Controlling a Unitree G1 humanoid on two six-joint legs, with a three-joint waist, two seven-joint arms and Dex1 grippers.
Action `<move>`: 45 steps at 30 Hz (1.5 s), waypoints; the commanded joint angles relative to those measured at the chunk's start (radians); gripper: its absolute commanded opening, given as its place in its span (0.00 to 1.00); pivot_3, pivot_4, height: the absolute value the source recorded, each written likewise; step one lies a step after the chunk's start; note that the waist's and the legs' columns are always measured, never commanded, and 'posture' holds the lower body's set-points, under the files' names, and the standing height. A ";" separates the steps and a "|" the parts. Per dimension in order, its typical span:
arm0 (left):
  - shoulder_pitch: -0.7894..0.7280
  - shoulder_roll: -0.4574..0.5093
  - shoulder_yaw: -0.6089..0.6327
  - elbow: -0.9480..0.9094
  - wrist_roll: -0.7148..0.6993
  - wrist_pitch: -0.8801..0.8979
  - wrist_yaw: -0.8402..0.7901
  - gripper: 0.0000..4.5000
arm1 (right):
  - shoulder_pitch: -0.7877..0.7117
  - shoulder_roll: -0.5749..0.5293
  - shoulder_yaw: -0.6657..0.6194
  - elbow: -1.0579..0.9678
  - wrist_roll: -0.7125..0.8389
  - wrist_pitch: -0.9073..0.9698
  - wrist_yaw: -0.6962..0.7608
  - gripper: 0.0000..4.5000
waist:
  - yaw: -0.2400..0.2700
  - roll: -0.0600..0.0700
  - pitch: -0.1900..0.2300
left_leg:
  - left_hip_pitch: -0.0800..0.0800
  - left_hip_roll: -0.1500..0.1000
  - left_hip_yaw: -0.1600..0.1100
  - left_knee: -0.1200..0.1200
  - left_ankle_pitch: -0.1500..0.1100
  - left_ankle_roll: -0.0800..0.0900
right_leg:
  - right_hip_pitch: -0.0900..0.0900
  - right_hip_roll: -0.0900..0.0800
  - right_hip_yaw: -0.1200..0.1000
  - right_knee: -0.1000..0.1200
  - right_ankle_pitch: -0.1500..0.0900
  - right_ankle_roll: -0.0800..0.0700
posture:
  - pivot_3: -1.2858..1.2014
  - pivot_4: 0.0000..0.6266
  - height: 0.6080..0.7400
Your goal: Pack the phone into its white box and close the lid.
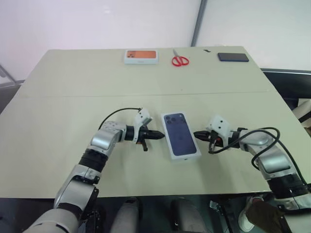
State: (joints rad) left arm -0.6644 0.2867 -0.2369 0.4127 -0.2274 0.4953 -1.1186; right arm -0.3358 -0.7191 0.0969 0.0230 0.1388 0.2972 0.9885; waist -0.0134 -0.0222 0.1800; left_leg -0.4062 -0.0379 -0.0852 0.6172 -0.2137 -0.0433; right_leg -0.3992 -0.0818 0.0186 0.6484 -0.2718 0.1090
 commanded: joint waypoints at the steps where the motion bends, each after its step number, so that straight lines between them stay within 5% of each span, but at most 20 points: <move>1: -0.015 -0.012 -0.007 -0.024 -0.007 -0.021 -0.018 0.01 | 0.000 0.003 -0.010 -0.050 0.022 -0.010 0.011 0.00 | 0.000 0.000 0.000 | 0.000 0.000 0.000 0.000 0.000 0.000 | 0.000 0.000 0.000 0.000 0.000 0.000 | 0.52 0.24 1.00; 23: 0.066 0.086 0.166 -0.112 -0.072 -0.091 0.055 0.01 | -0.076 -0.003 -0.047 0.051 0.021 -0.061 0.016 0.00 | -0.001 0.000 0.000 | 0.000 0.000 0.000 0.000 0.000 0.000 | 0.000 0.000 0.000 0.000 0.000 0.000 | 0.52 0.24 1.00; 26: 0.081 0.125 0.236 -0.139 -0.095 -0.131 0.076 0.17 | -0.102 0.012 -0.112 0.049 0.120 -0.005 0.031 0.17 | -0.004 0.000 0.000 | 0.000 0.001 0.000 0.000 0.000 0.000 | -0.001 0.000 0.000 0.000 0.000 0.000 | 0.52 0.24 1.00; 33: 0.192 0.243 0.346 -0.217 -0.141 -0.168 0.060 0.94 | -0.066 0.004 -0.154 0.018 0.171 -0.030 0.059 0.97 | -0.001 0.000 0.000 | 0.000 0.001 0.000 -0.001 0.000 0.000 | -0.001 0.000 0.000 0.000 0.000 0.000 | 0.52 0.24 1.00; 45: 0.482 0.385 0.502 -0.416 -0.221 -0.180 0.069 0.97 | 0.118 -0.065 -0.289 -0.069 0.250 -0.053 0.103 0.99 | 0.001 0.001 0.001 | 0.000 0.003 0.000 -0.002 0.000 0.000 | -0.001 -0.003 0.001 0.000 0.000 0.000 | 0.52 0.24 1.00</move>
State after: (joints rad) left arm -0.1929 0.6603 0.2288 0.0430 -0.4239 0.3326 -1.0526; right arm -0.2269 -0.7645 -0.1557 -0.0009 0.3676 0.2571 1.0813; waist -0.0125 -0.0208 0.1806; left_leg -0.4060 -0.0352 -0.0853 0.6154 -0.2138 -0.0432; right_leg -0.4000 -0.0849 0.0199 0.6479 -0.2718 0.1086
